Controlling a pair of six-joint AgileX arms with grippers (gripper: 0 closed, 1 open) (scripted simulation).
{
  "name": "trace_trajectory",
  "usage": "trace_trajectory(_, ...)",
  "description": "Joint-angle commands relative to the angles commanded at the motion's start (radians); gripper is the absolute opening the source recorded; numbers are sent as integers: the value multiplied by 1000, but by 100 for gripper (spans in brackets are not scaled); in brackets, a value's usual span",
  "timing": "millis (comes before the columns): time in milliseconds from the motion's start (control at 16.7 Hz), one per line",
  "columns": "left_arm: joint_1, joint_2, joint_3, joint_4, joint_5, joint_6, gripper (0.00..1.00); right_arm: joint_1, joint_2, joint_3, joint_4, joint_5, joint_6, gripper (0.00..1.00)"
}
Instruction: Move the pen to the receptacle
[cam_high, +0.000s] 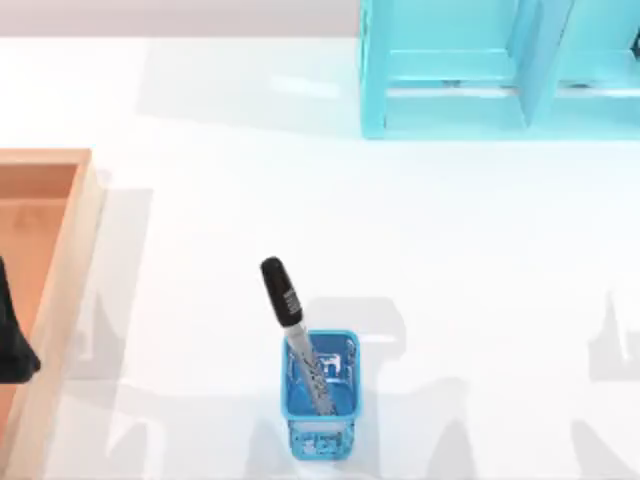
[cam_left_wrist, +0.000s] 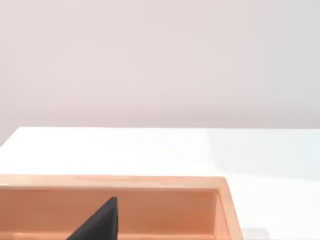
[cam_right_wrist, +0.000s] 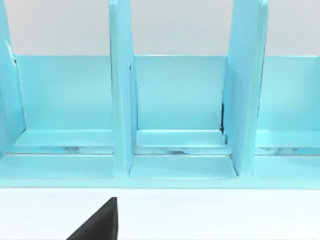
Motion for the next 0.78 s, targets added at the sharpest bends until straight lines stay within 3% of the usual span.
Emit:
trace_trajectory(360, -85, 103, -8, 108, -19, -54, 100, 0, 0, 0, 0, 0, 0, 100)
trace_trajectory(540, -210, 288, -26, 297, -53, -132, 100, 0, 0, 0, 0, 0, 0, 100)
trace_trajectory(780, -414, 646, -57, 675, -114, -264, 100, 0, 0, 0, 0, 0, 0, 100)
